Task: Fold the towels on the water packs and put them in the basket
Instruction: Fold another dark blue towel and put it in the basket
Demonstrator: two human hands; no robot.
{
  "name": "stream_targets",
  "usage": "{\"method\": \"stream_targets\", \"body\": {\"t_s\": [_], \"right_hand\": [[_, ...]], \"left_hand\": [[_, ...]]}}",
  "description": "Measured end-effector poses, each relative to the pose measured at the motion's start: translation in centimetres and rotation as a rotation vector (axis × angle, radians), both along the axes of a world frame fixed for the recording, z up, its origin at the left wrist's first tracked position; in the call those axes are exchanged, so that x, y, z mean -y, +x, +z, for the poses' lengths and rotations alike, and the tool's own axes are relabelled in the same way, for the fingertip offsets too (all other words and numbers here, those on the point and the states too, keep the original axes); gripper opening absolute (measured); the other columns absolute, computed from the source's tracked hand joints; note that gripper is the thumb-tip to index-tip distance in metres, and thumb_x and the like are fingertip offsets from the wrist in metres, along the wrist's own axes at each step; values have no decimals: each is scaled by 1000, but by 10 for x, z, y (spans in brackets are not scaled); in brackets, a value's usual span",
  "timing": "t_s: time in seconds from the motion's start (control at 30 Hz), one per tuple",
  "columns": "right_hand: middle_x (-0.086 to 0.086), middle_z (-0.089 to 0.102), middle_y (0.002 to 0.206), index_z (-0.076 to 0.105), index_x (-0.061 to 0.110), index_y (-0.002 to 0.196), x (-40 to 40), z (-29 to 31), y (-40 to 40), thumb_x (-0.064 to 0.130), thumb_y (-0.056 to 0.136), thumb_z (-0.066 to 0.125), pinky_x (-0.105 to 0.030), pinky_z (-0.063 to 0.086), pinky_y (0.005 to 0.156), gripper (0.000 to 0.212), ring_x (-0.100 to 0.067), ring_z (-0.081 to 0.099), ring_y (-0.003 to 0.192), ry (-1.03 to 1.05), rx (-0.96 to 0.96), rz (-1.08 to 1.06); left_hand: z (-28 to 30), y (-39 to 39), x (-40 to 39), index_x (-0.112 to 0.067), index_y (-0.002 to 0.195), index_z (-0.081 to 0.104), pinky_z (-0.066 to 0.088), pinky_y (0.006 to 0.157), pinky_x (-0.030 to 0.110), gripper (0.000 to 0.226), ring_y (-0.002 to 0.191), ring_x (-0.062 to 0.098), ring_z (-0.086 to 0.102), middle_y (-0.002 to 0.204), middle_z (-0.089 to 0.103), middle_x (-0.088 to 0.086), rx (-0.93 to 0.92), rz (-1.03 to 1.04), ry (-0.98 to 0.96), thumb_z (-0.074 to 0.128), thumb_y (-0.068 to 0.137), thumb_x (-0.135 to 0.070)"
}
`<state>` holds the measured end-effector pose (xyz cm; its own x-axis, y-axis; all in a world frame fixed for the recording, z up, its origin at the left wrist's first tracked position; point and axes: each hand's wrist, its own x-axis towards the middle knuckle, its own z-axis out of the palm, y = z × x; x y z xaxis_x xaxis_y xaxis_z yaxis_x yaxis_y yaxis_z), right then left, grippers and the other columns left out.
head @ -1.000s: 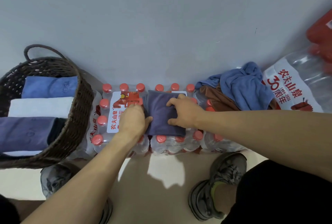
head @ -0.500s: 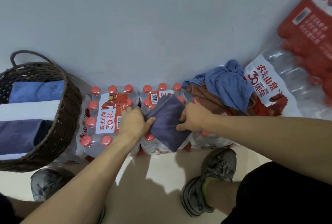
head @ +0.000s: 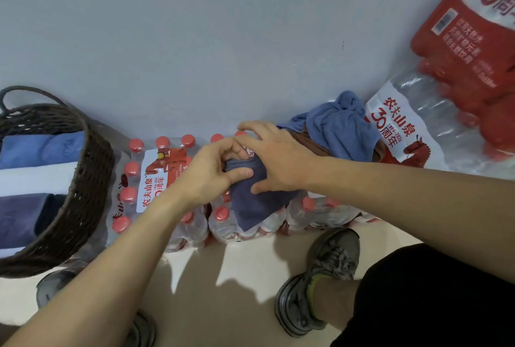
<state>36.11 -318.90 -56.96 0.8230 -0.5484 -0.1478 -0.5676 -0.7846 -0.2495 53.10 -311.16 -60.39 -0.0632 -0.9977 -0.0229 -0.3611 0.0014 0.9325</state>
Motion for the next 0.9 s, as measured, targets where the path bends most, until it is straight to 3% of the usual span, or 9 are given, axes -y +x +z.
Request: {"method": "stream_targets", "body": {"t_s": [0.07, 0.13, 0.27, 0.43, 0.57, 0.63, 0.73, 0.8, 0.9], "right_hand": [[6, 53, 103, 56, 23, 107, 6, 11, 0, 46, 67, 82, -36, 43, 84, 53, -19, 52, 99, 58, 14, 23], [9, 50, 78, 54, 23, 87, 11, 18, -4, 40, 73, 80, -31, 38, 67, 34, -16, 53, 75, 159, -22, 8], [8, 59, 72, 57, 21, 81, 21, 23, -15, 39, 78, 80, -22, 40, 58, 29, -2, 54, 58, 489, -83, -160], [-13, 73, 101, 66, 8, 111, 23, -1, -23, 32, 90, 69, -34, 58, 63, 32, -25, 71, 83, 1115, 127, -634], [-12, 62, 84, 63, 7, 109, 15, -40, -8, 29, 98, 59, -24, 46, 48, 25, -21, 57, 64, 905, 375, -1030], [-9, 62, 78, 61, 10, 105, 12, -51, -5, 35, 96, 61, -28, 50, 51, 27, -22, 59, 63, 975, 290, -1206], [-13, 69, 101, 58, 10, 109, 6, -58, -6, 25, 88, 73, -46, 59, 77, 31, -30, 68, 91, 1034, 25, -1135], [-16, 68, 106, 58, 4, 114, 6, -60, -2, 17, 85, 76, -50, 59, 82, 37, -32, 68, 95, 928, 54, -1109], [-17, 69, 109, 61, 2, 117, 10, -62, 5, 24, 84, 77, -49, 59, 82, 42, -34, 68, 96, 781, 142, -1080]], "left_hand": [[13, 7, 3, -17, 92, 63, 49, 68, 12, 20, 76, 1, 66, 83, 70, -11, -36, -56, 7, 75, 83, -3], [21, 13, 3, -17, 94, 64, 50, 74, 13, 16, 79, 1, 66, 88, 71, -8, -28, -40, -15, 71, 86, -5], [18, 14, 2, -22, 94, 63, 44, 73, 4, 15, 80, -10, 62, 92, 70, -11, 23, 40, -64, 62, 93, -8], [-18, 15, 4, -18, 96, 64, 44, 74, 10, 3, 77, -10, 61, 88, 69, -7, 10, 269, -13, 62, 94, -16], [-52, 22, -4, -14, 126, 46, 55, 82, 37, 54, 86, 12, 64, 94, 62, -2, -22, 468, 281, 72, 85, -39], [-64, 24, -11, -15, 133, 40, 57, 81, 38, 72, 87, 13, 65, 95, 61, -2, -50, 453, 396, 81, 77, -37], [-74, 21, -15, -18, 133, 41, 57, 82, 37, 74, 87, 16, 66, 98, 64, -2, 54, 391, 363, 85, 73, -18], [-76, 18, -17, -20, 129, 46, 56, 79, 31, 66, 82, 12, 66, 95, 64, -4, 71, 432, 277, 83, 74, -13], [-72, 17, -18, -20, 127, 46, 56, 80, 31, 62, 80, 9, 63, 92, 61, -6, 55, 578, 132, 81, 77, -12]]}}
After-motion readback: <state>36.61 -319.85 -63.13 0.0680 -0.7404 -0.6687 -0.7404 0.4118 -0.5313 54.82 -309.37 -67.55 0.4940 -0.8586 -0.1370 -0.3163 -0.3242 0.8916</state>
